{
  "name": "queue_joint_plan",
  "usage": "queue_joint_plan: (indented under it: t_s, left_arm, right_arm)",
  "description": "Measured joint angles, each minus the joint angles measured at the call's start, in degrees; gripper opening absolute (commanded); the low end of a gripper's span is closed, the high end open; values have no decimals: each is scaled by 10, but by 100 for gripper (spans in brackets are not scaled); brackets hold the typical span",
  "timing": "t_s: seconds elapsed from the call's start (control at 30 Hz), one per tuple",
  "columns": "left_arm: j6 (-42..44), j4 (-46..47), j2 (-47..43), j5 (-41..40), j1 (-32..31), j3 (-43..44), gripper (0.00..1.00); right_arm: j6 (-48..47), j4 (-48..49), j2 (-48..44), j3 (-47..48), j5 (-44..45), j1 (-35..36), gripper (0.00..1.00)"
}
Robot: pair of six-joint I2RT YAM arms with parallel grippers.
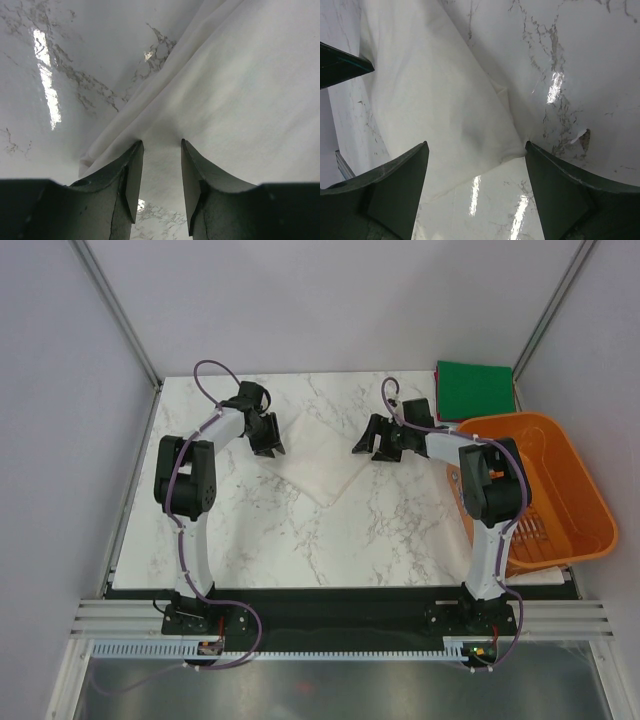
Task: Fold and stack the t-shirts
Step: Neatly place the folded tshirt to the corner
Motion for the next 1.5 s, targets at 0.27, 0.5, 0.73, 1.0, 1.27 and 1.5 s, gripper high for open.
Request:
queue_joint_plan:
  t_s: [0.27,0.5,0.73,1.0,1.27,1.5]
  left_arm:
    - [-2,6,-3,2,2,-7,44]
    - [-5,13,-6,5,2,-13,44]
    - [-6,19,-9,5,2,-19,44]
    - [-6,22,-10,6,3,-22,44]
    - [-24,34,-19,16,8,-41,45]
    - [-34,9,-31,40,12,-43,50]
  right_arm:
    - [48,54,-17,-44,7,0,87]
    - [75,86,-29,-71,26,11,87]
    - [77,95,-30,-73,43,20,84]
    - [77,93,-30,-73,59,22,75]
    - [61,85,-11,-61,78,22,29]
    - [33,58,0,-36,82,23,0]
